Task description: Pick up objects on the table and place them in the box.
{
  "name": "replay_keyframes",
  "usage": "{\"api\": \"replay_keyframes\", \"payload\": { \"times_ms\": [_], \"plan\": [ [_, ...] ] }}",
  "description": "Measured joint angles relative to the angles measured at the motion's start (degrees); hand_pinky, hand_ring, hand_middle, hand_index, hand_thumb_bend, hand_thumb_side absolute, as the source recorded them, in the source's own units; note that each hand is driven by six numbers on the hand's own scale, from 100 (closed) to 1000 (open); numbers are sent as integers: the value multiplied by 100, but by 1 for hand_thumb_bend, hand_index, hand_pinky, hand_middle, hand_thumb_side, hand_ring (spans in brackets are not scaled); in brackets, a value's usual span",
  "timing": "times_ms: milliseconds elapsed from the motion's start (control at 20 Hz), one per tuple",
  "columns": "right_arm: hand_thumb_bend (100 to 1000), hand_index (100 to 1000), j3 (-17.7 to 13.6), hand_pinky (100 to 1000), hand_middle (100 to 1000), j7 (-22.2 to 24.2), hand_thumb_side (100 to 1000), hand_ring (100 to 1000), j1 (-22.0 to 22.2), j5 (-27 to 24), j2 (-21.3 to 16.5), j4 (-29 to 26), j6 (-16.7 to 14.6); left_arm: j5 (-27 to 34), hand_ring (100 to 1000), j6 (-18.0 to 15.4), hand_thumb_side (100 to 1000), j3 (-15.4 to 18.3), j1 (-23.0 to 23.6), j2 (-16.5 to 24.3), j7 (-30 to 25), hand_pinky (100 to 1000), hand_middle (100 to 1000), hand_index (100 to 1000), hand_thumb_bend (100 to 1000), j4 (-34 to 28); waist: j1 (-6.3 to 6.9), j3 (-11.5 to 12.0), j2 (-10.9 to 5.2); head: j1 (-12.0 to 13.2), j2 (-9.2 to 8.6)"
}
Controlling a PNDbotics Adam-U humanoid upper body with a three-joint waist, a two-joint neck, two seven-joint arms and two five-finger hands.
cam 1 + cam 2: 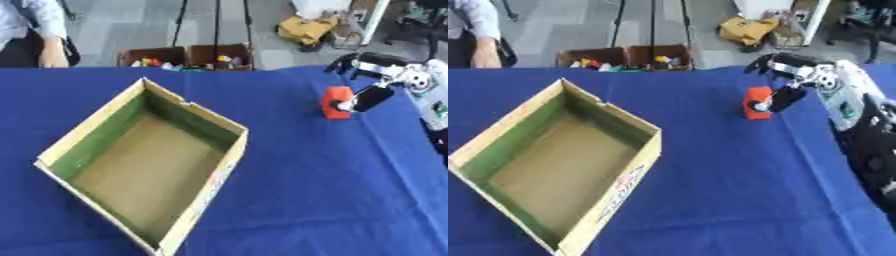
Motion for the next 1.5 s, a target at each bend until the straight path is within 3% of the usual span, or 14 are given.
{"api": "replay_keyframes", "payload": {
  "times_ms": [450,900,1100,1500],
  "plan": [
    [240,928,-99,791,939,250,299,911,59,138,-113,27,-57,-12,696,30,780,-32,-73,-3,-28,575,774,911,100,0,-2,61,70,-67,-107],
    [197,920,-133,782,923,266,300,899,102,264,-113,95,-67,-41,691,50,780,-32,-86,-53,-47,573,772,910,100,0,-2,77,108,-138,-150],
    [109,904,-132,750,891,244,316,858,102,304,-113,100,-75,-46,689,55,779,-32,-89,-92,-50,572,769,909,100,0,-2,81,122,-163,-157],
    [100,882,-133,723,876,142,334,812,95,354,-114,163,-63,-49,685,66,776,-32,-91,-97,-38,571,763,906,100,0,-2,93,132,-234,-158]
  ]
}}
